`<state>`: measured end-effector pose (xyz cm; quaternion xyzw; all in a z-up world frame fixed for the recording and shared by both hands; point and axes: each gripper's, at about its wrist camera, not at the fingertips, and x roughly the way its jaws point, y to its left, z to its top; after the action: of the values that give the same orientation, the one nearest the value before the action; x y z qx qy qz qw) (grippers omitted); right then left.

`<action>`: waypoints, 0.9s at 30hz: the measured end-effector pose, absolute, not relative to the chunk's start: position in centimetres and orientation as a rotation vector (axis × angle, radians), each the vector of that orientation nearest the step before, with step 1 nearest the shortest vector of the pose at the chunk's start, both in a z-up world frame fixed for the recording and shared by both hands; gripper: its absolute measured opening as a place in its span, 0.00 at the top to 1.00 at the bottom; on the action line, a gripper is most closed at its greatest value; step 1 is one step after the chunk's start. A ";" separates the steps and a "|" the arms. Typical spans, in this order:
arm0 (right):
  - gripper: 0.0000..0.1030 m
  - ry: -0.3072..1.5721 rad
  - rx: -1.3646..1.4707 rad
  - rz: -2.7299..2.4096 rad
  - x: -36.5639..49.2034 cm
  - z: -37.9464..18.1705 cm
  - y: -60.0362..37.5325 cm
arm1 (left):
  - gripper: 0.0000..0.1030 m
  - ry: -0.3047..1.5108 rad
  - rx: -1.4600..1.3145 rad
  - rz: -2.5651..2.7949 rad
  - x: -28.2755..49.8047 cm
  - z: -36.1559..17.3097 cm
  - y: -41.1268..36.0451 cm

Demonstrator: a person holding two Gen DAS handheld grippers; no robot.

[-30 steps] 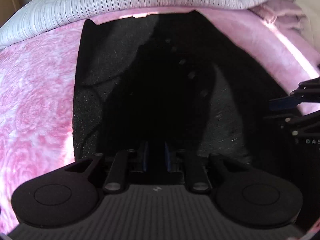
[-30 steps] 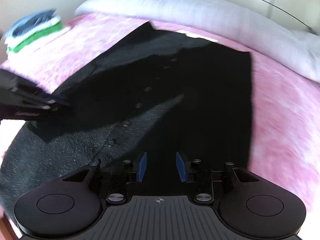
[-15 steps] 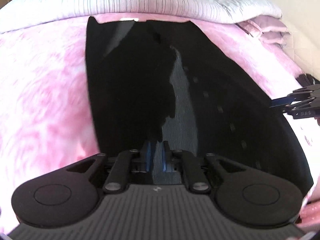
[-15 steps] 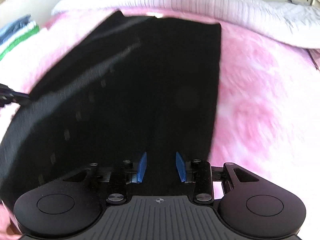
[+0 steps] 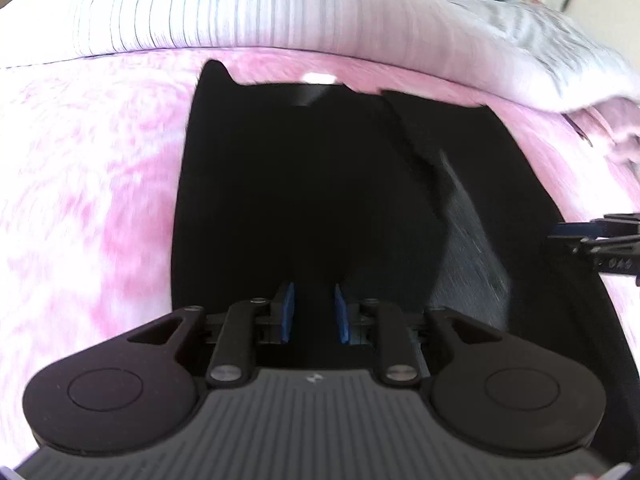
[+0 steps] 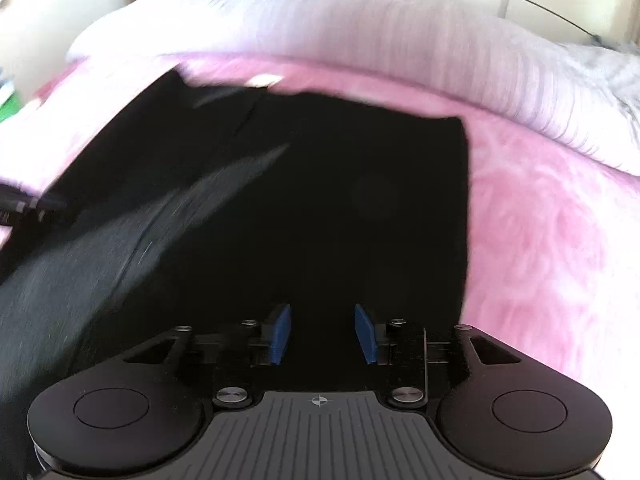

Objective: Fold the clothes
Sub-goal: 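Lower the black garment onto the bed with both grippers, stretching it lengthwise, then lay the garment flat and open both grippers, pulling back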

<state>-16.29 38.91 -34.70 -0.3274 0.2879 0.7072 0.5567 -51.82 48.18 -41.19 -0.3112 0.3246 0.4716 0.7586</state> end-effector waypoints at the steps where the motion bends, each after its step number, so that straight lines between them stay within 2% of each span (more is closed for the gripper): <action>1: 0.61 0.710 -0.737 1.660 -15.7 -34.6 40.3 | 0.81 0.715 -0.673 1.035 -51.4 -41.3 49.5; 6: 0.61 0.715 -0.721 1.609 -14.3 -36.3 46.5 | 0.80 0.715 -0.612 1.046 -49.5 -42.2 55.6; 12: 0.60 0.737 -0.631 1.585 -14.8 -37.7 55.8 | 0.86 0.686 -0.604 1.086 -48.1 -42.5 62.6; 16: 0.58 0.750 -0.621 1.569 -15.5 -36.5 60.6 | 0.86 0.699 -0.586 1.147 -46.1 -41.6 65.4; 19: 0.58 0.755 -0.615 1.562 -16.0 -34.8 59.5 | 0.86 0.664 -0.617 1.133 -47.1 -39.6 63.9; 27: 0.58 0.806 -0.682 1.626 -17.7 -32.5 43.8 | 0.86 0.689 -0.722 1.048 -49.7 -37.3 46.5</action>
<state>-17.68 43.82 -32.52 -0.2902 0.3427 0.6915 0.5658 -49.72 46.53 -37.33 -0.3305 0.3150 0.4796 0.7494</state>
